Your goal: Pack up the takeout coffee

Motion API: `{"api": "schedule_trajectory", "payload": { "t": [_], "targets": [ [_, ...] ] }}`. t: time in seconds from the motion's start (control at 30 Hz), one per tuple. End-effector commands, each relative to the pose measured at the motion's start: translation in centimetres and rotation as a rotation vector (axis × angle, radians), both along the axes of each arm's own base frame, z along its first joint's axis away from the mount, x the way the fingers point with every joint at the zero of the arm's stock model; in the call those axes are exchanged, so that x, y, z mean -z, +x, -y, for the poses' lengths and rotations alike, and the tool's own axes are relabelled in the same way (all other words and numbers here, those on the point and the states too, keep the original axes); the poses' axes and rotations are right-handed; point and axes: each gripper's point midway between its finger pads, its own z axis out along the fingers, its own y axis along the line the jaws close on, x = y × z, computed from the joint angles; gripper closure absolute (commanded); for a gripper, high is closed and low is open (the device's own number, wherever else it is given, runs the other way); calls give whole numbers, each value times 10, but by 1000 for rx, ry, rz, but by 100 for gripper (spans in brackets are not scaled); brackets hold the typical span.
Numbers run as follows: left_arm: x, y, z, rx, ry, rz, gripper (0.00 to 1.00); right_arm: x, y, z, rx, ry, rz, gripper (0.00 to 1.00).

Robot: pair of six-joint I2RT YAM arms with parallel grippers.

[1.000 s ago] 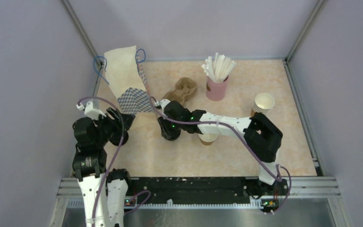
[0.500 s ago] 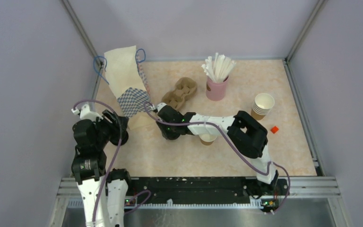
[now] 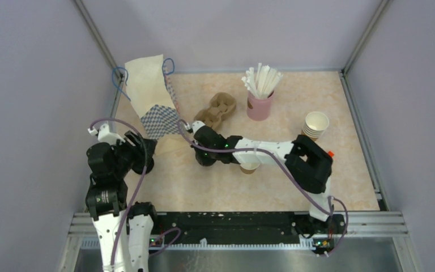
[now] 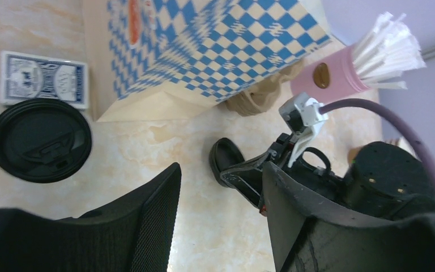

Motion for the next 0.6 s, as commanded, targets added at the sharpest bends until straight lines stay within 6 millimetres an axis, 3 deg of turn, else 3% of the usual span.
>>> {"api": "schedule_trajectory", "payload": {
  "t": [0.0,0.13,0.23,0.4,0.57],
  "targets": [
    [-22,6,33,204,-60,103,39,-119,-12,-7,-18,339,87,100],
    [-37,-8,82,526,-239,181,37,-185,-25,19,-22,614,48,100],
    [-40,-14,95,631,-309,208,29,-228,-30,43,-26,817,-4,100],
    [-51,-22,103,705,-298,271,28,-268,-40,67,-13,967,-34,100],
    [-55,-34,114,798,-329,334,31,-294,-50,72,-31,1078,-57,100]
  ]
}}
